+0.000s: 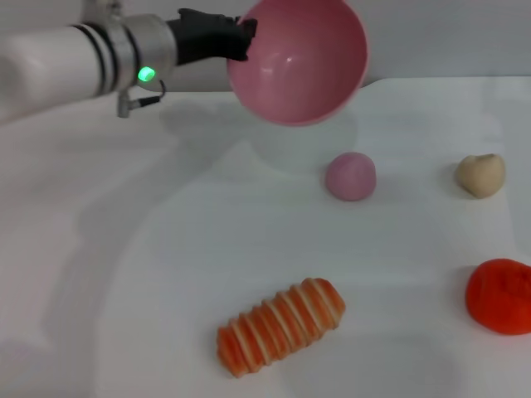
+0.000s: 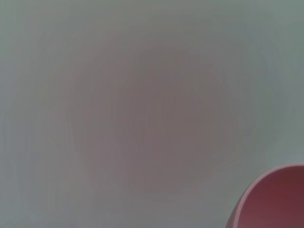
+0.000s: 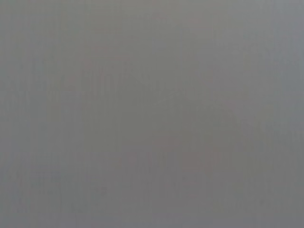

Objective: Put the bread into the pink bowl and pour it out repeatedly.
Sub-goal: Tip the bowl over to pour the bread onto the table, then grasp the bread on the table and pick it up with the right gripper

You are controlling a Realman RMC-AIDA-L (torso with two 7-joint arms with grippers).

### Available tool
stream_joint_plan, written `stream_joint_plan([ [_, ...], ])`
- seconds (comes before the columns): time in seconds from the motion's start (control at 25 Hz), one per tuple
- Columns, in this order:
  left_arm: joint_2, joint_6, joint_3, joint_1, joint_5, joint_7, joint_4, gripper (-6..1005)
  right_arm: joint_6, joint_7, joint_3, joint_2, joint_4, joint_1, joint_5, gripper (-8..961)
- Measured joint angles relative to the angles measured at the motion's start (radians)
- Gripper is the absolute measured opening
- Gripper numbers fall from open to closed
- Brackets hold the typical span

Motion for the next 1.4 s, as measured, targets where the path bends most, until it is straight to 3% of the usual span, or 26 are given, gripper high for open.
stream_joint_plan([
  [0.04,0.004,0.201,-0.171,-0.022,-0.019,0.0,-0.037,48,-0.014,0.0,0.0,-0.001,0.0,0.003,0.0,604],
  [0.08,0.004,0.201,-0.171,-0.022,-0.019,0.0,-0.037,48,-0.032,0.0,0.0,-0.002,0.001,0.006,0.0,604],
  [0.2,0.01,0.349,-0.302,-0.028,-0.018,0.0,-0.059,48,-0.088,-0.002,0.004,-0.006,0.001,0.017,-0.003,604],
  [0.24,0.04,0.522,-0.431,-0.023,-0.007,-0.022,-0.071,48,-0.115,-0.004,0.007,-0.008,-0.001,0.021,-0.008,604],
  [0.32,0.066,0.591,-0.456,-0.015,0.003,-0.059,-0.073,48,-0.184,-0.005,0.012,-0.018,-0.013,0.031,-0.016,604],
  [0.36,0.09,0.637,-0.463,-0.003,0.026,-0.107,-0.072,48,-0.221,-0.006,0.015,-0.023,-0.019,0.036,-0.019,604],
  [0.52,0.128,0.696,-0.486,0.043,0.101,-0.193,-0.057,48,-0.441,-0.008,0.054,-0.048,-0.053,0.07,-0.031,604],
  [0.68,0.145,0.701,-0.498,0.078,0.178,-0.255,-0.055,48,-0.758,-0.012,0.141,-0.072,-0.119,0.113,-0.093,604],
  [0.88,0.145,0.692,-0.498,0.108,0.229,-0.265,-0.055,48,-1.272,-0.109,0.311,-0.099,-0.168,0.237,-0.155,603],
  [1.08,0.134,0.689,-0.493,0.106,0.287,-0.251,-0.055,48,-1.643,-0.261,0.39,-0.095,-0.23,0.32,-0.159,603],
  [1.12,0.133,0.689,-0.493,0.104,0.294,-0.252,-0.055,48,-1.77,-0.27,0.394,-0.093,-0.259,0.35,-0.175,603],
  [1.24,0.131,0.69,-0.493,0.094,0.346,-0.257,-0.055,48,-1.871,-0.27,0.394,-0.086,-0.281,0.376,-0.19,604],
  [1.4,0.127,0.7,-0.492,0.08,0.42,-0.252,-0.055,48,-2.051,-0.259,0.396,-0.053,-0.296,0.423,-0.2,604],
])
